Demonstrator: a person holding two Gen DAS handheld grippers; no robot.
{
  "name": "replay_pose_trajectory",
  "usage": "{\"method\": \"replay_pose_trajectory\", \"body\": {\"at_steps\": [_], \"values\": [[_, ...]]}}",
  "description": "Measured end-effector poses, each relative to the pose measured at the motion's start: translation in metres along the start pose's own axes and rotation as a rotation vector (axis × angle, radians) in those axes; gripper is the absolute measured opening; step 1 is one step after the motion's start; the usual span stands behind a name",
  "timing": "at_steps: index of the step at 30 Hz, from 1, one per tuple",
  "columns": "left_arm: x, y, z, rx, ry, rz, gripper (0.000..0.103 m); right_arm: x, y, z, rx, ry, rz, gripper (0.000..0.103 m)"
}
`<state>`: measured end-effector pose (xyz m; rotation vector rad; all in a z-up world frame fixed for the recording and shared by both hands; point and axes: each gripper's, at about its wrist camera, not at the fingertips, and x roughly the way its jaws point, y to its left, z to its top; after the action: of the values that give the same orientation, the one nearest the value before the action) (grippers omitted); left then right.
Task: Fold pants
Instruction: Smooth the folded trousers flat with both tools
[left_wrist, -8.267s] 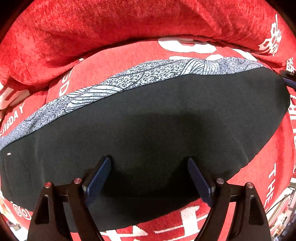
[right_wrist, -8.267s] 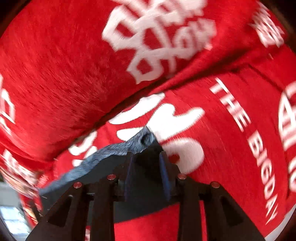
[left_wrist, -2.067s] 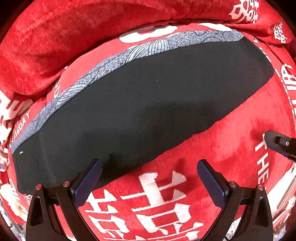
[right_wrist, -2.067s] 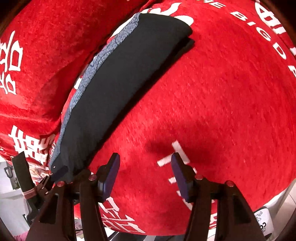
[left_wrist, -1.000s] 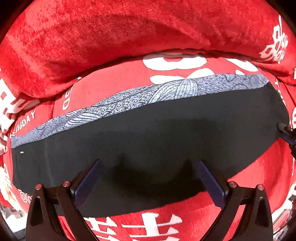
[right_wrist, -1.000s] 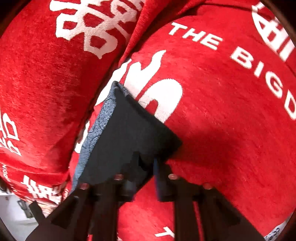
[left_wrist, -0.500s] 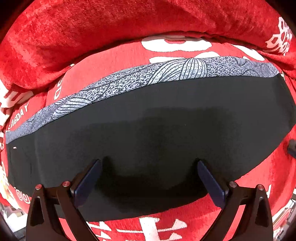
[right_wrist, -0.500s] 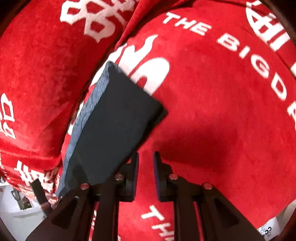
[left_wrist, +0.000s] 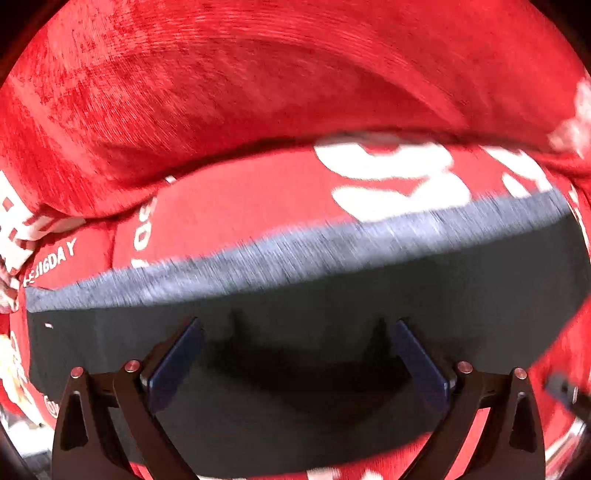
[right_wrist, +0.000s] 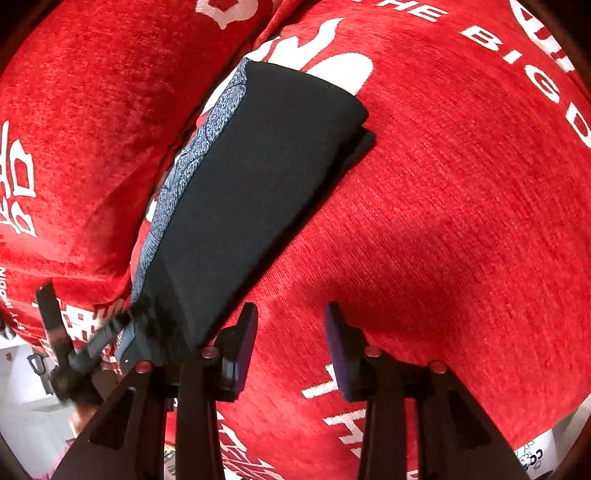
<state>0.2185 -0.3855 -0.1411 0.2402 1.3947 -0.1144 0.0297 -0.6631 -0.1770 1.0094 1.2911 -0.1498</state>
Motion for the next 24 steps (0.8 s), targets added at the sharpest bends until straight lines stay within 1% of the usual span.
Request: {"method": "replay_pose_trajectory", "body": {"at_steps": [2,4,6,7,9,12,14,16,18,19,20,22,24], "values": [[0.013,0.004,0.014,-0.016,0.0,0.009,0.103,0.001,-0.003,-0.001,0.006,0.0,0.003,0.041],[0.032,0.004,0.02,-0.004,0.037,0.047,0.103,0.001,-0.004,-0.003,0.016,0.001,0.005,0.042],[0.031,0.008,0.018,-0.041,0.033,0.032,0.103,0.0,-0.006,-0.006,0.024,0.002,0.013,0.042],[0.027,0.008,0.016,-0.035,0.028,0.029,0.103,-0.001,-0.006,-0.008,0.025,0.0,0.02,0.043],[0.02,0.006,0.007,-0.006,0.028,0.031,0.103,-0.001,-0.006,-0.011,0.022,-0.007,0.037,0.047],[0.004,0.0,-0.013,0.025,0.023,-0.024,0.103,-0.001,-0.009,-0.016,0.032,-0.01,0.065,0.047],[-0.002,-0.008,-0.028,0.076,0.022,-0.046,0.103,0.0,-0.009,-0.018,0.037,-0.017,0.081,0.047],[0.0,-0.02,-0.045,0.129,0.04,-0.054,0.103,0.0,-0.009,-0.02,0.045,-0.026,0.097,0.047],[0.009,-0.028,-0.056,0.148,0.07,-0.044,0.103,0.001,-0.01,-0.021,0.052,-0.03,0.102,0.047],[0.013,-0.034,-0.058,0.131,0.067,-0.05,0.103,0.002,-0.011,-0.021,0.055,-0.03,0.105,0.047],[0.013,-0.03,-0.06,0.106,0.055,-0.058,0.103,0.003,-0.011,-0.022,0.056,-0.03,0.109,0.047],[0.016,-0.026,-0.062,0.067,0.057,-0.079,0.103,0.007,-0.011,-0.022,0.056,-0.027,0.116,0.047],[0.019,-0.022,-0.061,0.057,0.061,-0.09,0.103,0.009,-0.015,-0.023,0.061,-0.021,0.117,0.047]]}}
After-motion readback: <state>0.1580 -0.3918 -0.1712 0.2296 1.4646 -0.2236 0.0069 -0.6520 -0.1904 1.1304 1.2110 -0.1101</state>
